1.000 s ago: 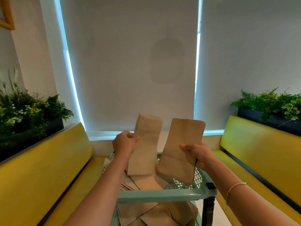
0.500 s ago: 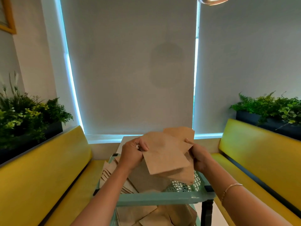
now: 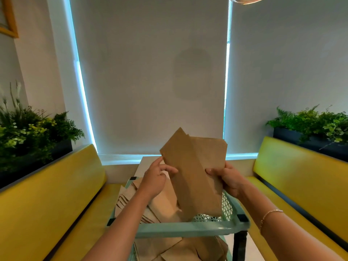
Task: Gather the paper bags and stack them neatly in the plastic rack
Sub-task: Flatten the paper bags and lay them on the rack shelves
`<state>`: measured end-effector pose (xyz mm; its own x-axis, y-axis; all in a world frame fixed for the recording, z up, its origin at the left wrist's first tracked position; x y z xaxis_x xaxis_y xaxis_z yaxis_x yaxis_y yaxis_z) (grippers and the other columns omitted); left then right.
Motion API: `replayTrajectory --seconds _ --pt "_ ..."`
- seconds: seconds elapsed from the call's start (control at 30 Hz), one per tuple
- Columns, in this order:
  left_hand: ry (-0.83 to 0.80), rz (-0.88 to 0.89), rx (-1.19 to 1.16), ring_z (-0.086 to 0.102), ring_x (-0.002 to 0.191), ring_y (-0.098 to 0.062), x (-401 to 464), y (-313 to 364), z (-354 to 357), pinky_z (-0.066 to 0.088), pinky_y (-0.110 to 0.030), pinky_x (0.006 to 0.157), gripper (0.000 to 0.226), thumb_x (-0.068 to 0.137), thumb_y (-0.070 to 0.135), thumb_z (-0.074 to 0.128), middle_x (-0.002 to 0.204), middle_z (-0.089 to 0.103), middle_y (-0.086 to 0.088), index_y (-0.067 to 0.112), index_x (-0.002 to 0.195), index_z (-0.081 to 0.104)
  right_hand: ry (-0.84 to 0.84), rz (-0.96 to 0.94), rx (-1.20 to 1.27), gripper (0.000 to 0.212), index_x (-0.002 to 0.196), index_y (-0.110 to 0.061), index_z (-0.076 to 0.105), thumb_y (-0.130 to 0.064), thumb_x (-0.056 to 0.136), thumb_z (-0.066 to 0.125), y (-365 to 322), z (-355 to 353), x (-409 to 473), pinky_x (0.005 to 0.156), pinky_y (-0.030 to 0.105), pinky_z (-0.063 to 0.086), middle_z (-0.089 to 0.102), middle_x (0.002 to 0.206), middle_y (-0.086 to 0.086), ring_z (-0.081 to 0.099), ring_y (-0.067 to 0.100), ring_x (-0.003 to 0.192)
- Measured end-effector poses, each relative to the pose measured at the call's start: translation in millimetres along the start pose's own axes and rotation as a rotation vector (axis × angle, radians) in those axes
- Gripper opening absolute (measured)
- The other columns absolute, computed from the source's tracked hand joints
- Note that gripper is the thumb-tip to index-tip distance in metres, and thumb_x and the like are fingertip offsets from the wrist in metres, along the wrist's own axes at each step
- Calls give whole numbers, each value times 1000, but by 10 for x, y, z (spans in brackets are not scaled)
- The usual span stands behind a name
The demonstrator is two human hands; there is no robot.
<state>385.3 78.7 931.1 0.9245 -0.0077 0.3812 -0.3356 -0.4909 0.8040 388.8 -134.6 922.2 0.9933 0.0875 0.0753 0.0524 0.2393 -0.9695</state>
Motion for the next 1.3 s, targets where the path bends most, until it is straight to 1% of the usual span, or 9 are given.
replayTrajectory --seconds 0.1,0.17,0.33,0.47,0.63,0.8,0.93,1.07,1.3 --pt "-33 -213 -471 56 104 -18 -69 -74 174 47 -23 80 29 92 -1 45 128 57 -10 16 90 68 -23 33 -9 26 96 -9 58 13 83 51 94 87 -44 57 30 55 68 80 9 64 21 68" --pt "-3 -262 -554 56 104 -19 -124 -108 252 50 -31 84 20 87 11 62 122 57 -6 17 106 60 -47 57 -7 25 94 -8 59 13 84 48 144 111 -58 51 27 55 69 70 6 66 17 59" --pt "146 -238 -651 55 110 -21 -138 -166 310 50 -36 90 85 68 1 80 121 54 -2 22 134 30 -102 84 -22 12 96 -8 60 -3 87 54 112 97 -85 57 28 54 71 79 6 67 18 70" --pt "58 -193 -622 58 101 -15 -144 -119 381 52 -26 76 71 73 -1 75 119 58 -3 26 127 38 -117 61 -79 34 104 -12 62 -31 76 65 63 86 -64 79 36 55 71 98 8 67 23 88" --pt "-77 -130 -433 53 112 -22 -164 -4 548 52 -44 91 77 79 4 71 125 50 -1 33 139 32 -97 41 -227 31 101 -13 61 -3 73 72 81 89 -84 67 33 56 67 99 11 65 26 88" --pt "-57 -71 -397 56 106 -15 -139 106 393 53 -28 78 54 86 23 66 117 54 1 35 133 41 52 59 -308 32 94 -10 62 1 68 76 119 -24 -35 69 37 53 66 97 13 62 28 89" --pt "80 -81 75 48 117 -21 139 -73 -11 43 -31 90 53 89 40 58 130 51 -6 25 137 40 112 41 -145 27 94 -8 62 3 71 73 127 -61 -47 66 36 52 67 92 13 63 28 83" --pt "-147 -337 813 30 132 -34 284 -603 -162 30 -47 108 86 77 50 66 144 36 -12 17 144 24 121 60 -213 34 94 -7 61 8 67 75 182 -39 -71 62 32 51 67 89 9 63 24 78" --pt "-201 -317 1045 28 134 -32 252 -659 -141 20 -51 111 78 76 45 71 140 42 -8 18 139 33 124 83 -234 33 95 -3 61 11 67 73 246 28 -37 54 28 54 67 88 12 63 23 73"
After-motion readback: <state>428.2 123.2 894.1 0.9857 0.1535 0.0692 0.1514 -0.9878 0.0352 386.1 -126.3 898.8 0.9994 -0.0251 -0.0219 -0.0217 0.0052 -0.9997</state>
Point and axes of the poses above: each hand's wrist, its own x-axis towards the middle knuckle, its own z-axis out of the palm, y = z × x, the point moved 6 cm from there along x, towards the middle knuckle
